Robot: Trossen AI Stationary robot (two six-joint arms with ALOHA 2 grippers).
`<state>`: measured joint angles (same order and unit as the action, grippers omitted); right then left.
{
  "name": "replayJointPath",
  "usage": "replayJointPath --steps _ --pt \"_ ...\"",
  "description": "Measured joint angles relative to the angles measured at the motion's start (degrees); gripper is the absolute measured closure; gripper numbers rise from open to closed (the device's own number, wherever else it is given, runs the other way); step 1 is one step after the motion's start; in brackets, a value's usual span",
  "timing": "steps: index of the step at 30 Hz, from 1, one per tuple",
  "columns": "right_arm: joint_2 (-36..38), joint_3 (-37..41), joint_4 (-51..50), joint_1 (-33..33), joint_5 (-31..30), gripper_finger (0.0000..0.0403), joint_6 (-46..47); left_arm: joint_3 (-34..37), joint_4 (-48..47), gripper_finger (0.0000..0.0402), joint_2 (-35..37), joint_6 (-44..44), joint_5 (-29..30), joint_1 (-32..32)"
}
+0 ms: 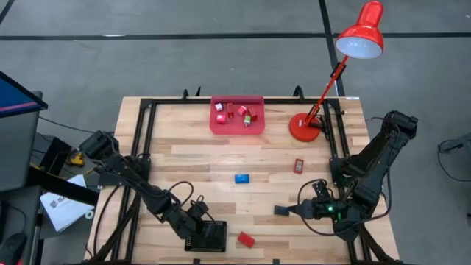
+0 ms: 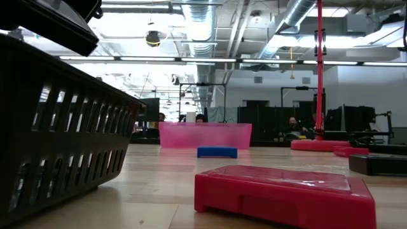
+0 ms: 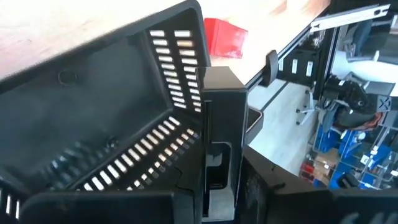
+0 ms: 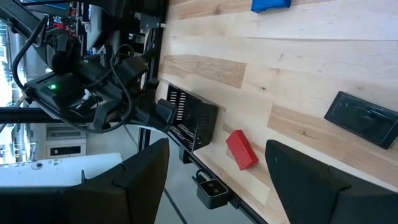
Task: Pick & Place Office items
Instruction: Put the top black digital timer into the black bin
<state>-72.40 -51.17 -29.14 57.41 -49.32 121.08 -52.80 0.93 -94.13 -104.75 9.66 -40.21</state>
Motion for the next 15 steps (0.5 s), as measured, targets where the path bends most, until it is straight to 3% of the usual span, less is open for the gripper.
replayJointPath --steps 15 --pt "0.0 -0.01 0.47 0.0 0.0 0.0143 0.0 0.0 -1.59 0.0285 0.0 2.52 -1.17 0.11"
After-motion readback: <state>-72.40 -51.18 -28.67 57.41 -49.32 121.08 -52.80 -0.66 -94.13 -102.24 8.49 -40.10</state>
